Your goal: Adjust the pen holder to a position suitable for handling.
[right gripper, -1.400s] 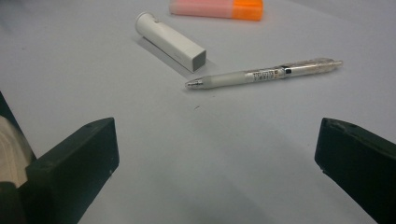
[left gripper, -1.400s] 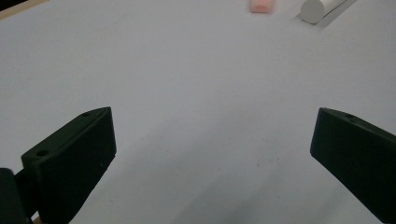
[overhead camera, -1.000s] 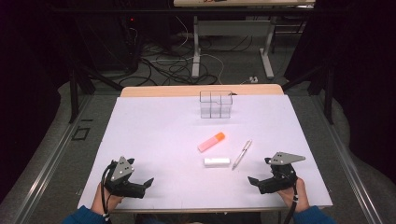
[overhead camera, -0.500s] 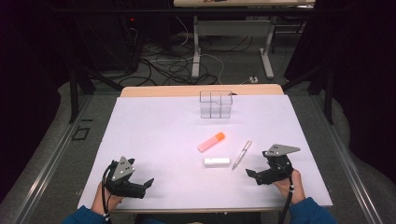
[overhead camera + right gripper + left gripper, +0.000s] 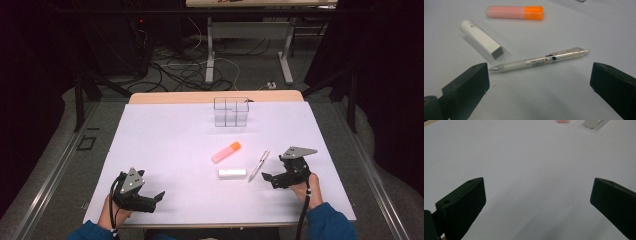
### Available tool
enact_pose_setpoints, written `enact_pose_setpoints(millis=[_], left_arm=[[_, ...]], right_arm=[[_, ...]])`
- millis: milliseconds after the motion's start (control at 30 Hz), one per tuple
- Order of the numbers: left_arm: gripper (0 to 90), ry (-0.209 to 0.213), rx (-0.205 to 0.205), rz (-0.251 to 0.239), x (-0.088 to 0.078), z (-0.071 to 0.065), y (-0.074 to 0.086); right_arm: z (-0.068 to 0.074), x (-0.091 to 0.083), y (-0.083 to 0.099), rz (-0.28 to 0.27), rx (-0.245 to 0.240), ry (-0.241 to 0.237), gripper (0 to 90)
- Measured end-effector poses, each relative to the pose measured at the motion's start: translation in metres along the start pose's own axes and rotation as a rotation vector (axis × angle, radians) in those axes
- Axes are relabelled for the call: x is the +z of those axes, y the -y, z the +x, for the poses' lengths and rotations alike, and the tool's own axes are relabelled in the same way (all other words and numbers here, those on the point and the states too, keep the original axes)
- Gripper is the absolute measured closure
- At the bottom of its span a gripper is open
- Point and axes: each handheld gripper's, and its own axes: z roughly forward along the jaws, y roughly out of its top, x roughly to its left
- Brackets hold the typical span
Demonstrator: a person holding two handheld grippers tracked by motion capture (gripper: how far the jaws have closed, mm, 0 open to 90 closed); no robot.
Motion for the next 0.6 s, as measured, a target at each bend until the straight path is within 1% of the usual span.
enact_pose_setpoints(millis=[67, 100, 133, 167, 200, 233, 267, 300, 333, 367, 433, 467, 533, 567, 600], left_arm=[[0.2, -0.004, 0.007, -0.004, 0.0, 0.0, 0.0], [0.2, -0.001, 0.003, -0.004, 0.0, 0.0, 0.0], [0.2, -0.001, 0.006, 0.002, 0.0, 0.0, 0.0], [0.2, -0.003, 0.005, -0.003, 0.0, 0.0, 0.0], [0.2, 0.001, 0.002, -0.001, 0.0, 0.0, 0.0], [0.2, 0.006, 0.007, 0.007, 0.0, 0.001, 0.0], [0.2, 0.0, 0.008, 0.012, 0.0, 0.001, 0.0], [0.2, 0.004, 0.006, 0.012, 0.0, 0.0, 0.0], [0.2, 0.008, 0.011, 0.01, 0.0, 0.001, 0.0], [0.2, 0.007, 0.007, 0.007, 0.001, 0.0, 0.0], [0.2, 0.001, 0.011, 0.009, 0.0, 0.0, 0.0], [0.2, 0.002, 0.015, 0.011, 0.0, 0.001, -0.001], [0.2, 0.007, 0.014, 0.011, 0.0, 0.0, -0.001], [0.2, 0.009, 0.02, 0.015, 0.0, 0.0, -0.001], [0.2, 0.001, 0.021, 0.006, 0.001, 0.0, 0.0]], right_arm=[[-0.002, 0.001, -0.002, 0.005, -0.003, 0.005, 3.2], [-0.003, 0.002, -0.003, 0.005, -0.004, 0.004, 3.5], [-0.003, 0.003, -0.004, 0.001, 0.002, 0.009, 3.9], [-0.004, 0.004, -0.004, 0.002, 0.004, 0.002, 4.2], [-0.005, 0.004, -0.005, 0.009, 0.0, 0.011, 4.3], [-0.006, 0.005, -0.005, 0.004, 0.002, 0.008, 4.4], [-0.007, 0.005, -0.006, 0.004, 0.0, 0.017, 4.7], [-0.007, 0.006, -0.006, 0.004, 0.005, 0.011, 5.0], [-0.008, 0.006, -0.006, 0.005, 0.001, 0.02, 5.7], [-0.009, 0.006, -0.007, 0.015, 0.007, 0.015, 6.1], [-0.01, 0.008, -0.007, 0.01, 0.007, 0.021, 7.6], [-0.011, 0.008, -0.008, 0.012, 0.01, 0.016, 8.7], [-0.011, 0.008, -0.008, 0.012, 0.014, 0.021, 10.3], [-0.013, 0.009, -0.009, 0.009, 0.012, 0.026, 15.1], [-0.013, 0.008, -0.009, 0.01, 0.018, 0.028, 15.4]])
